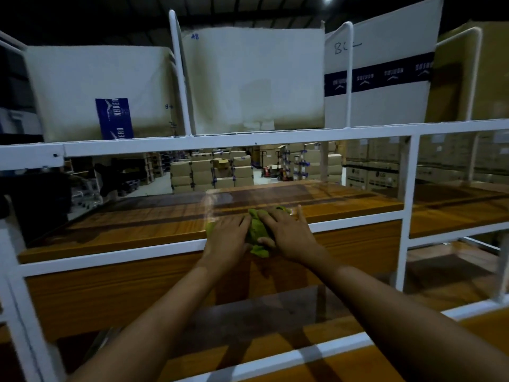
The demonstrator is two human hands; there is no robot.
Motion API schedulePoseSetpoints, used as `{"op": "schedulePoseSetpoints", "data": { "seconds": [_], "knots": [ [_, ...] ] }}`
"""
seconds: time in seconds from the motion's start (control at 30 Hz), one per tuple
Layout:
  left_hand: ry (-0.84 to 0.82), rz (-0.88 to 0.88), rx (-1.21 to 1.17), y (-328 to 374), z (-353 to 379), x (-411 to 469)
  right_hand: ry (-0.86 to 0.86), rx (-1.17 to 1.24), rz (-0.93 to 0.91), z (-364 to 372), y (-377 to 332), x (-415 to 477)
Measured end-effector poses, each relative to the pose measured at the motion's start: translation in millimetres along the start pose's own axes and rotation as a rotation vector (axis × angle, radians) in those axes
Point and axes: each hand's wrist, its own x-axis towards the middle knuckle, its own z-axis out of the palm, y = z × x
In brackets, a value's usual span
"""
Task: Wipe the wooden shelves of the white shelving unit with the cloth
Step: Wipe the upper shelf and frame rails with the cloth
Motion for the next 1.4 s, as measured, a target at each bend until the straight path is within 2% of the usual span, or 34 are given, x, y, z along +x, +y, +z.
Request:
{"op": "schedulePoseSetpoints", "data": {
  "seconds": [0.23, 0.4, 0.6, 0.7, 0.97, 1.13, 1.23, 1.4],
  "knots": [
    [0.015, 0.051, -0.02, 45, 20, 25, 0.029, -0.054, 0.138, 3, 49, -22],
    [0.013, 0.087, -0.026, 20, 16, 14, 0.136, 0.022, 0.235, 14, 8, -13],
    [0.084, 0.124, 0.163, -11, 23, -1, 0.178, -0.03, 0.157, 20, -15, -12],
    [0.083, 0.144, 0.17, 6, 27, 9, 0.184, -0.061, 0.139, 17, 5, -21],
    [-0.029, 0.14, 0.096, 92, 55, 43, 0.191, -0.112, 0.259, 21, 94, -57],
    [0.089, 0.172, 0.154, 95, 65, 46, 0.238, -0.023, 0.279, 28, 96, -55],
    [0.118, 0.115, 0.178, 99, 74, 52, 0.25, 0.011, 0.246, 25, 99, -50],
    [0.048, 0.089, 0.137, 147, 79, 87, 0.219, -0.019, 0.183, 7, 157, -57]
  ]
}}
